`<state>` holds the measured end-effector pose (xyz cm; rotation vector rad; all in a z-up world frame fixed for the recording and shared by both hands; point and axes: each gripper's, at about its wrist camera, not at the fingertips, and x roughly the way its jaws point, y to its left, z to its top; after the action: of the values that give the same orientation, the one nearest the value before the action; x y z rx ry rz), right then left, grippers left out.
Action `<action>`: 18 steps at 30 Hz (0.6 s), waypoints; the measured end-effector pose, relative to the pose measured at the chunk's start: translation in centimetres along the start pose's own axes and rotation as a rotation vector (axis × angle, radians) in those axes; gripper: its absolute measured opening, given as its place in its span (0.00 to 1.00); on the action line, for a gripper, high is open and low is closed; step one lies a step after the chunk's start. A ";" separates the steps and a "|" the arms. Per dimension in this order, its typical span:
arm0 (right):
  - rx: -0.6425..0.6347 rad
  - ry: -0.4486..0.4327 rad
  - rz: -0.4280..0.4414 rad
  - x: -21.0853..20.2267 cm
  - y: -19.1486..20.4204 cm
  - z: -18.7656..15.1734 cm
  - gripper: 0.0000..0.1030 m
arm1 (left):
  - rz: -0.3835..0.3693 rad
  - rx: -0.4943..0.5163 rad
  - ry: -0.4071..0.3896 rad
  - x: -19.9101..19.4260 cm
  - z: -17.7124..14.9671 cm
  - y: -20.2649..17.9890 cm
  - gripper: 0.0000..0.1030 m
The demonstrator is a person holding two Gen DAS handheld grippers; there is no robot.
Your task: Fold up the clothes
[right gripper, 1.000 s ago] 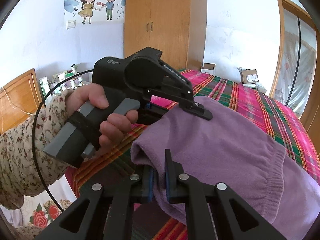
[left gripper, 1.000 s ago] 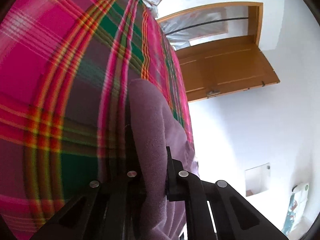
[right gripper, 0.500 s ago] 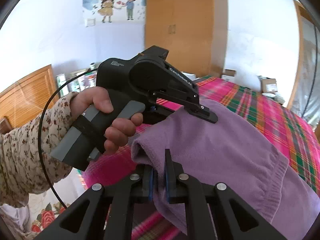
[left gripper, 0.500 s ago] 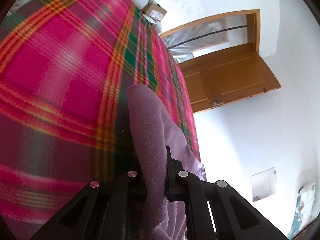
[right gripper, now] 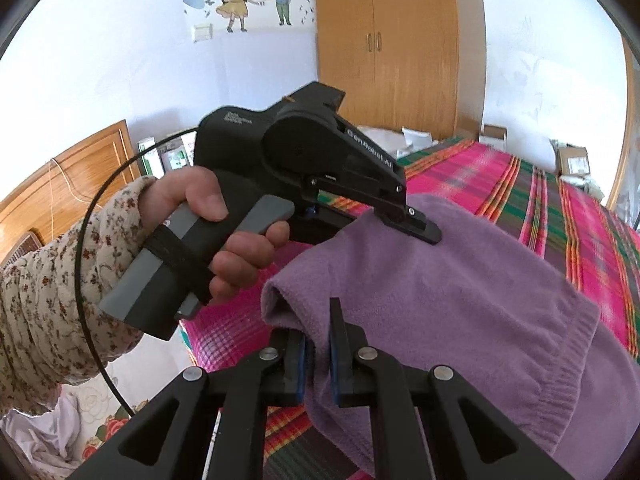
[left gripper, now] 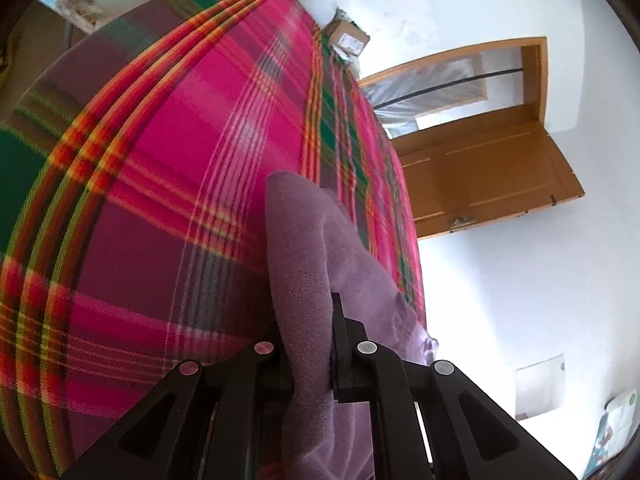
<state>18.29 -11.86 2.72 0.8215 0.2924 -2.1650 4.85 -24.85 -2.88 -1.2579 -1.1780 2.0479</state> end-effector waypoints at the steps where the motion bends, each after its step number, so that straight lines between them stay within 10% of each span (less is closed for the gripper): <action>1: 0.005 0.012 0.006 0.2 -0.1 0.0 0.11 | 0.008 -0.003 0.000 0.1 0.1 0.2 0.11; 9: 0.003 0.039 0.047 0.4 -0.8 0.1 0.20 | 0.077 -0.023 -0.077 -2.6 -1.1 0.8 0.36; 18: 0.034 -0.100 0.084 -5.6 -1.3 -0.7 0.31 | 0.208 0.072 -0.245 -7.5 -3.3 -2.9 0.36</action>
<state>20.32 -7.32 5.78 0.7290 0.1683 -2.1287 11.15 -27.41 2.45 -1.1622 -1.1045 2.4312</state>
